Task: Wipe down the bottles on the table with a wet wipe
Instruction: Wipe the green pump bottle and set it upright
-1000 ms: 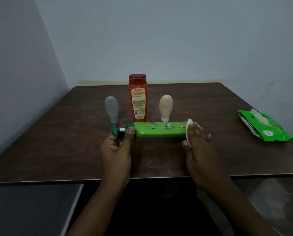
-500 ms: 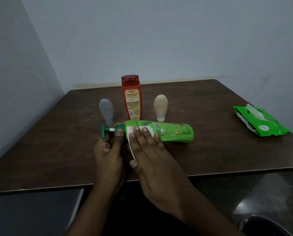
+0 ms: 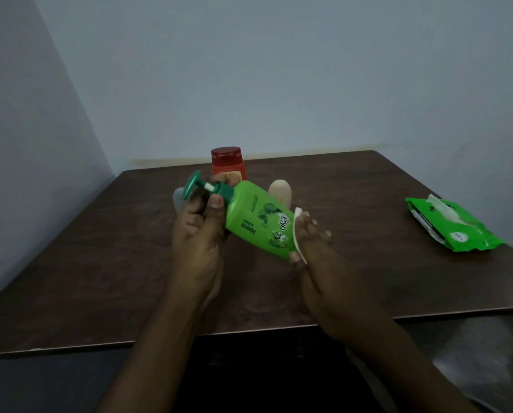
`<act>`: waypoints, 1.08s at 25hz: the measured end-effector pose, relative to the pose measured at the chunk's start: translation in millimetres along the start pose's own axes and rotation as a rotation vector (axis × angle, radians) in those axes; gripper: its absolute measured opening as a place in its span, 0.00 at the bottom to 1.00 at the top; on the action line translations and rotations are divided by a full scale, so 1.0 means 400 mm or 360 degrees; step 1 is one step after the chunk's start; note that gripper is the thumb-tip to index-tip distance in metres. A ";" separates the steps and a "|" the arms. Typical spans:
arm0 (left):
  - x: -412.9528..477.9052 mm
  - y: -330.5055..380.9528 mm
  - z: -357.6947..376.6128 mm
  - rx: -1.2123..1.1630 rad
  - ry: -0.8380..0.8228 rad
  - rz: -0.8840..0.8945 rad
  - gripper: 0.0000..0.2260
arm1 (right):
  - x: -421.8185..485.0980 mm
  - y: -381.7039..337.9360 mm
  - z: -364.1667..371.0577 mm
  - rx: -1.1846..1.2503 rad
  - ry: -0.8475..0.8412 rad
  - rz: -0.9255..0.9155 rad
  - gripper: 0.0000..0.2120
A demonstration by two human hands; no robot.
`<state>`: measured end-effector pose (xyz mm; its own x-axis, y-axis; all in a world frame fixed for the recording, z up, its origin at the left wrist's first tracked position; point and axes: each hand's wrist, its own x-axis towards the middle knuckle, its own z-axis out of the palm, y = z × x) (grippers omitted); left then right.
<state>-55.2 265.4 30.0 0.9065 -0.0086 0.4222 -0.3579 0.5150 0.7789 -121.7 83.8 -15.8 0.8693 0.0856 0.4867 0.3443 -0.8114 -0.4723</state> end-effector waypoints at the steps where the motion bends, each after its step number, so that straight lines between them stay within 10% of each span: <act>1: 0.020 0.008 0.015 0.0025 -0.0057 0.0005 0.11 | 0.011 -0.015 -0.001 0.0063 0.0022 -0.0092 0.30; 8: 0.044 0.043 0.057 0.0162 -0.0206 -0.0045 0.17 | 0.113 -0.101 -0.030 -0.0255 0.0191 -0.0648 0.27; 21: 0.161 0.101 0.101 0.0523 -0.0717 -0.0224 0.12 | 0.134 -0.051 -0.066 0.0363 0.0338 -0.0398 0.27; 27: 0.150 0.079 0.064 0.0522 -0.0207 -0.0151 0.11 | 0.053 -0.001 -0.031 0.0257 -0.0037 -0.0356 0.27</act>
<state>-17.9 258.9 91.7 0.9105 -0.1627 0.3801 -0.3457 0.2047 0.9157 -107.7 78.7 3.7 0.7725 0.2673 0.5760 0.5794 -0.6680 -0.4670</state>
